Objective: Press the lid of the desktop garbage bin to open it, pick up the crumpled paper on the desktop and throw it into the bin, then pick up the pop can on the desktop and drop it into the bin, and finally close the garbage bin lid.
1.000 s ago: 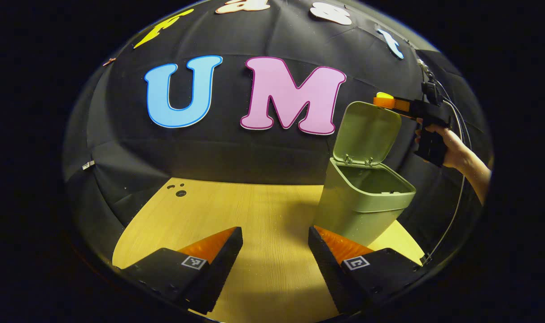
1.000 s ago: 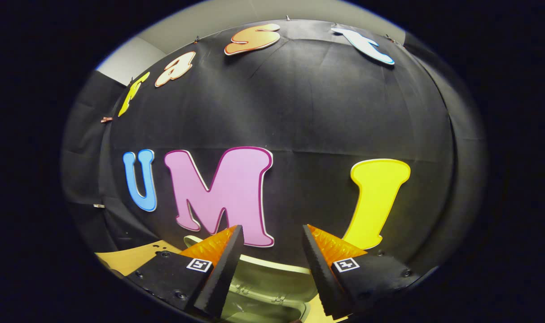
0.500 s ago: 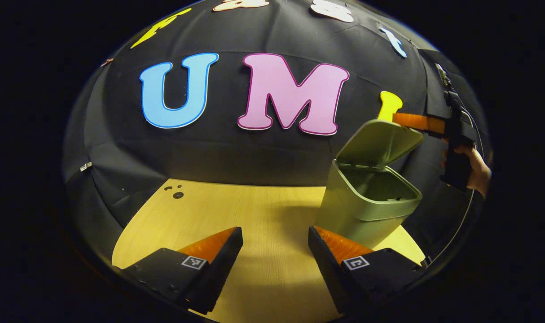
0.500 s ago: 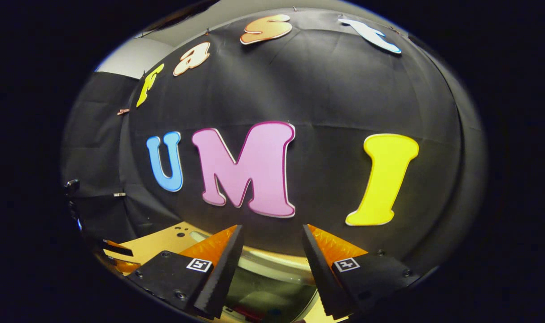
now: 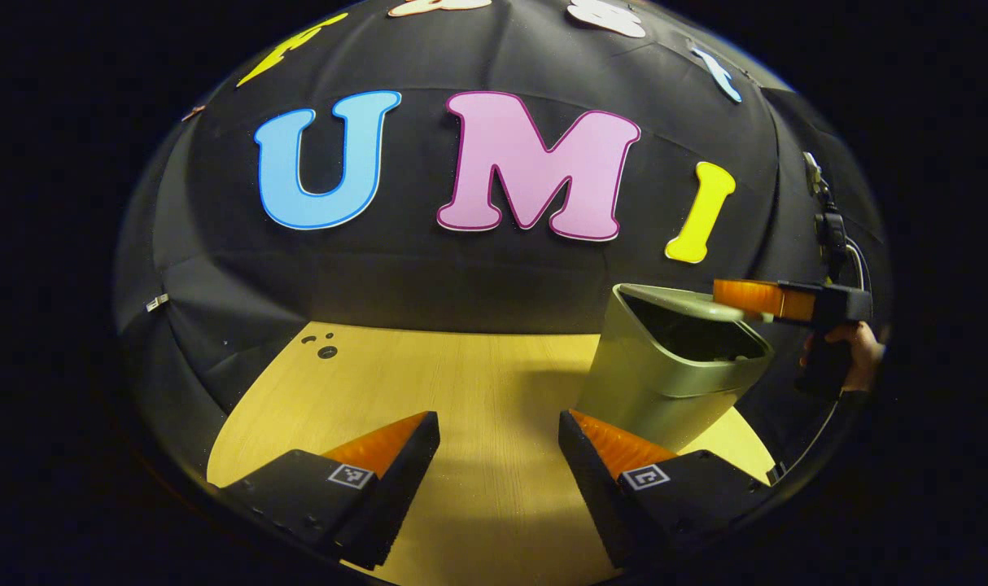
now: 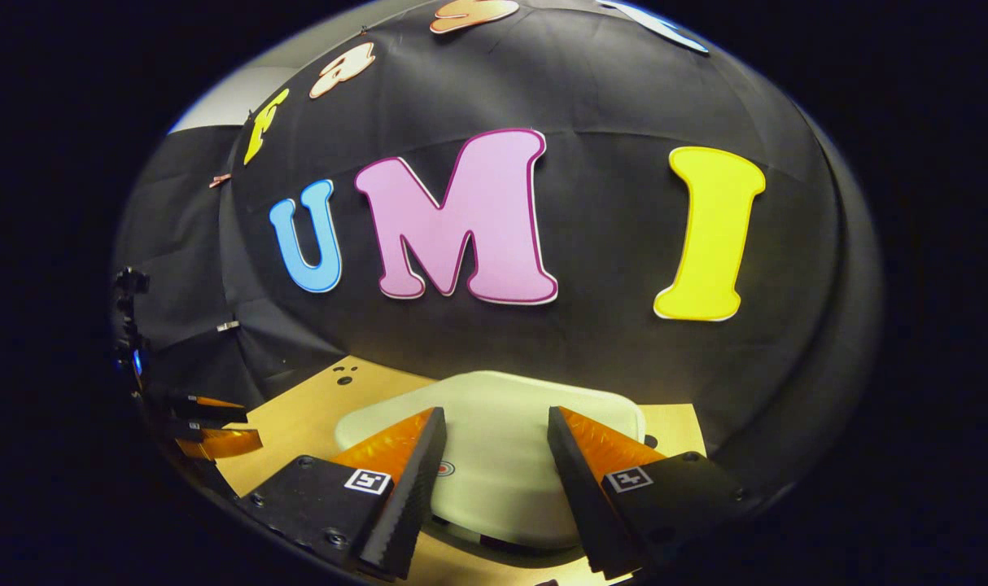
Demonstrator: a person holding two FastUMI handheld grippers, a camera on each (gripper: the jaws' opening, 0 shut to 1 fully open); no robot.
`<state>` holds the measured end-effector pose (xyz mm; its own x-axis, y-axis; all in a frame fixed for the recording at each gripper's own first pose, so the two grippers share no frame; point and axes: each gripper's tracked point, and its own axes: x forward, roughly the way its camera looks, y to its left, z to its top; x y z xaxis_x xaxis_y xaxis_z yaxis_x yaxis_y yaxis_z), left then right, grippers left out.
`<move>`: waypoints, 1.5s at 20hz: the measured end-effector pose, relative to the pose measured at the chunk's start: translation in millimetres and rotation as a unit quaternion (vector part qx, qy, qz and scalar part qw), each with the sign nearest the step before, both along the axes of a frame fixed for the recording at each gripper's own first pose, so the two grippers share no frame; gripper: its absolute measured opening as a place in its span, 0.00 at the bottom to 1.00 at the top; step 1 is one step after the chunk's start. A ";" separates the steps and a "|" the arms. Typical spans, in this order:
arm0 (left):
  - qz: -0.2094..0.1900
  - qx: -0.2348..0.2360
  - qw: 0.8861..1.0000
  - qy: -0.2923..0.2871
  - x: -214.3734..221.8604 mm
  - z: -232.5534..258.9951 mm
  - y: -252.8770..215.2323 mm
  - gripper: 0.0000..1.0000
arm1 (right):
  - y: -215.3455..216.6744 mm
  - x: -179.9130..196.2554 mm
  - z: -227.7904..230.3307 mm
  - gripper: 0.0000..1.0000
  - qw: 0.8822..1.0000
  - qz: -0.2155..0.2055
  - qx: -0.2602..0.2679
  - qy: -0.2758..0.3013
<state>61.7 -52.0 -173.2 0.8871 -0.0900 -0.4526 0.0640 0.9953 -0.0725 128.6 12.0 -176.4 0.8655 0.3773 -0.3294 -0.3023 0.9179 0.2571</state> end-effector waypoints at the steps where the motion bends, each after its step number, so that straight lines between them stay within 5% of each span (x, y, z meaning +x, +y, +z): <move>1: -0.001 -0.001 1.000 0.000 0.0 0.3 -0.2 0.95 | 3.8 -4.7 -6.5 0.80 1.000 0.002 0.000 0.004; 18: -0.004 0.015 1.000 -0.018 -19.7 0.6 1.3 0.95 | 9.8 -19.8 -28.1 0.85 0.999 -0.011 -0.012 -0.038; 24: 0.024 0.026 0.999 -0.020 -35.6 -2.8 13.5 0.95 | 5.5 -22.8 -16.2 0.84 0.999 -0.017 0.031 -0.037; 30: 0.029 0.032 0.999 -0.023 -50.9 -0.2 21.2 0.95 | 19.8 -51.0 16.4 0.96 0.997 -0.004 0.027 -0.069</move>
